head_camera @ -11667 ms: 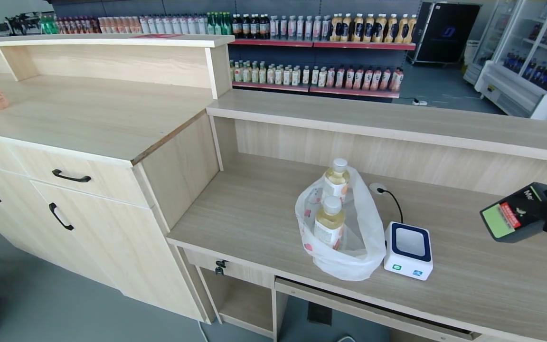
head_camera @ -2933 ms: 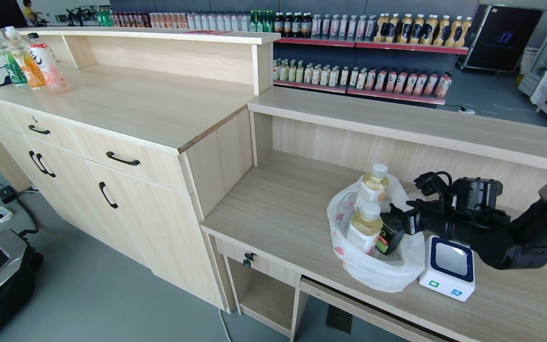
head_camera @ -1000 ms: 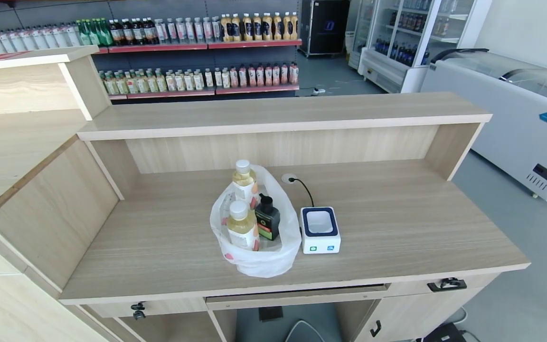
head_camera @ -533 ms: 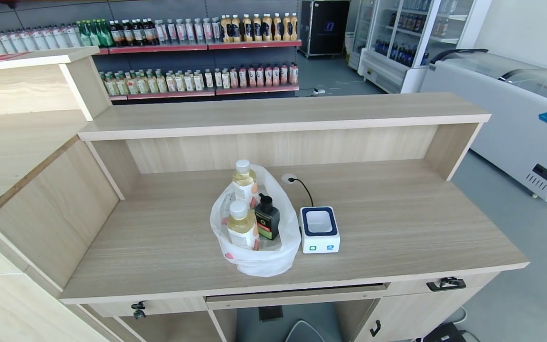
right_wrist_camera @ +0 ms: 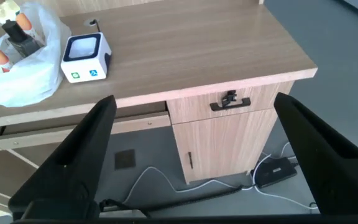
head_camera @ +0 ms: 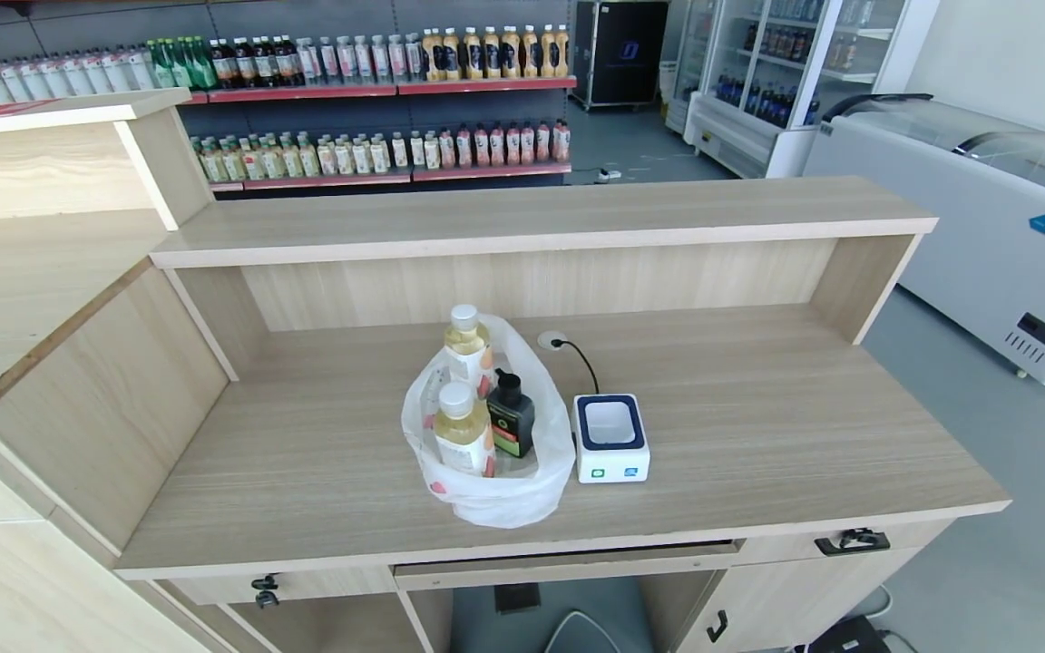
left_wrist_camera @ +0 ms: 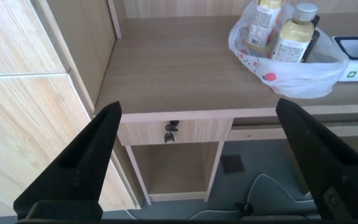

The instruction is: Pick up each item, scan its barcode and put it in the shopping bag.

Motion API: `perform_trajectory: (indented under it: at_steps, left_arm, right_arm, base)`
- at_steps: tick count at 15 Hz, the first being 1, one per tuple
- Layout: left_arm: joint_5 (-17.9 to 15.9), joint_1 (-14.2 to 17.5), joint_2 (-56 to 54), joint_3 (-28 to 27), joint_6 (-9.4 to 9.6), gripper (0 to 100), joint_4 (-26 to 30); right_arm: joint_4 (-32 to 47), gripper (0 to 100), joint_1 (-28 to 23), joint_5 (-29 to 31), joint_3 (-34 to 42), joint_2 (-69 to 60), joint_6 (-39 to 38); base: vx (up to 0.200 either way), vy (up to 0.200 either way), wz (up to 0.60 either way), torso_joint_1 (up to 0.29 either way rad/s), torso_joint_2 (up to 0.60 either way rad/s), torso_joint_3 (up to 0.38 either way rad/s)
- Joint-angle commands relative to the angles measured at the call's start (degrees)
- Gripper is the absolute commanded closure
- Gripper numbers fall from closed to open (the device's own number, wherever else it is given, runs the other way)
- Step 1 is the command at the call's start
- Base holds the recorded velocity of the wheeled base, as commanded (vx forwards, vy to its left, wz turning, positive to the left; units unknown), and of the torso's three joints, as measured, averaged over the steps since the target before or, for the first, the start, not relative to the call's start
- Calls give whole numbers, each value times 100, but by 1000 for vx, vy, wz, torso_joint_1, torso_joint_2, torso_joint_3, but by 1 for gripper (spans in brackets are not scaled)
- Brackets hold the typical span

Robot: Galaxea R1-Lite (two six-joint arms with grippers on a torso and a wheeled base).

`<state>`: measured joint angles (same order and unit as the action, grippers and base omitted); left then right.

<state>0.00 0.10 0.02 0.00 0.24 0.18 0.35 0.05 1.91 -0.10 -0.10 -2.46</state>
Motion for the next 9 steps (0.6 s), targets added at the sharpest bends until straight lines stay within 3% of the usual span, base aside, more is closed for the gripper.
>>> perform_trajectory:
  at_steps: [1,9]
  left_arm:
    - [0,-1,-2,0,2,0,-1]
    - [0,-1,-2,0,-7,0,-1]
  right_arm:
    - [9,0,4,2,1,10,0]
    - [9,0,4,2,1,10,9]
  base:
    - [0,0,0,0,0,0]
    - [0,0,0,0,0,0]
